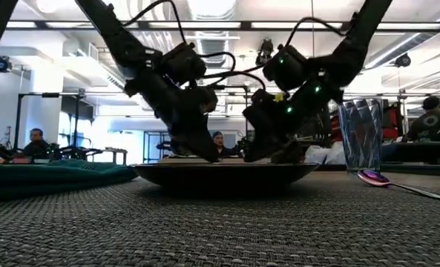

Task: Set table place
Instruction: Put the iridescent blue knife on the gray place mat

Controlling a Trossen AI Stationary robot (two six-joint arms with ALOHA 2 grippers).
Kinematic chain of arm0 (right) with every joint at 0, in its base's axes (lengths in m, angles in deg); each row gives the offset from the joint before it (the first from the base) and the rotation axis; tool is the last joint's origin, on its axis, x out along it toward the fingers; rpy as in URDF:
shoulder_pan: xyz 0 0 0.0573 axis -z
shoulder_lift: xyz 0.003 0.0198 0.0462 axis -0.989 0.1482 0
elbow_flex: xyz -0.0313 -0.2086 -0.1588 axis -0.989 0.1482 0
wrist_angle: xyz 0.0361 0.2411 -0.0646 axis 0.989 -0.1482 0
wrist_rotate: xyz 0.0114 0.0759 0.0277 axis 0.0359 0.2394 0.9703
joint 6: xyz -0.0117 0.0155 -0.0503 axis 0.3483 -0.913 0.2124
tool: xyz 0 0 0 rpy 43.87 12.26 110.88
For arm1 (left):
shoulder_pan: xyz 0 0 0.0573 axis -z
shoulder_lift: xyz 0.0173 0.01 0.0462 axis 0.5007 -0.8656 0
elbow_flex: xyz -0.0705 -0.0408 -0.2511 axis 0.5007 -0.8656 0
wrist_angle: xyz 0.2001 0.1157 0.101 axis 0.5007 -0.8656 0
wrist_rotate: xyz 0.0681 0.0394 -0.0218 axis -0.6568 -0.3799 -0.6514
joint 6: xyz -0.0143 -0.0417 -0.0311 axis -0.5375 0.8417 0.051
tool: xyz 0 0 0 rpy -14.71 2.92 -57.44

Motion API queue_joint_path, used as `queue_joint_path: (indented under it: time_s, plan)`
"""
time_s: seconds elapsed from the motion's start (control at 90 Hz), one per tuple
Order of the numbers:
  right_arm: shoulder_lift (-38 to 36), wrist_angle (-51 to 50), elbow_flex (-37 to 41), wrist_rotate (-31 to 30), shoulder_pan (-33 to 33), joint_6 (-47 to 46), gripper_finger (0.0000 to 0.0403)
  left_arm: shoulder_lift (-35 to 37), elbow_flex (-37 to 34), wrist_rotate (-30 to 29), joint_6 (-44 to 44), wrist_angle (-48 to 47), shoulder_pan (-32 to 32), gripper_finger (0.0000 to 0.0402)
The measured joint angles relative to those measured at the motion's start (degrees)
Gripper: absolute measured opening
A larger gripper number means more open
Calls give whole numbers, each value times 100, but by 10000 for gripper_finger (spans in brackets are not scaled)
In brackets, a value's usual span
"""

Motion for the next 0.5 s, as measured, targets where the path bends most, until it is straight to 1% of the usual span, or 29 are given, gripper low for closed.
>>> queue_joint_path:
  time_s: [0.1, 0.167, 0.256, 0.378, 0.5]
  plan:
    - [-180, -506, -1, -44, 12, -21, 2, 114, 153, -684, -437, -374, -7, 75]
    - [-128, -475, 7, -64, 31, -82, 2, 79, 148, -931, -686, -403, -32, 75]
    - [119, -152, 9, -60, 37, -199, 2, -103, 148, -946, -885, -382, -62, 75]
    - [559, 296, -6, -11, 33, -431, 2, -420, 146, -917, -932, -437, -58, 75]
    - [864, 330, -264, 52, 42, -499, 2, -610, 151, -569, -903, -369, -35, 75]
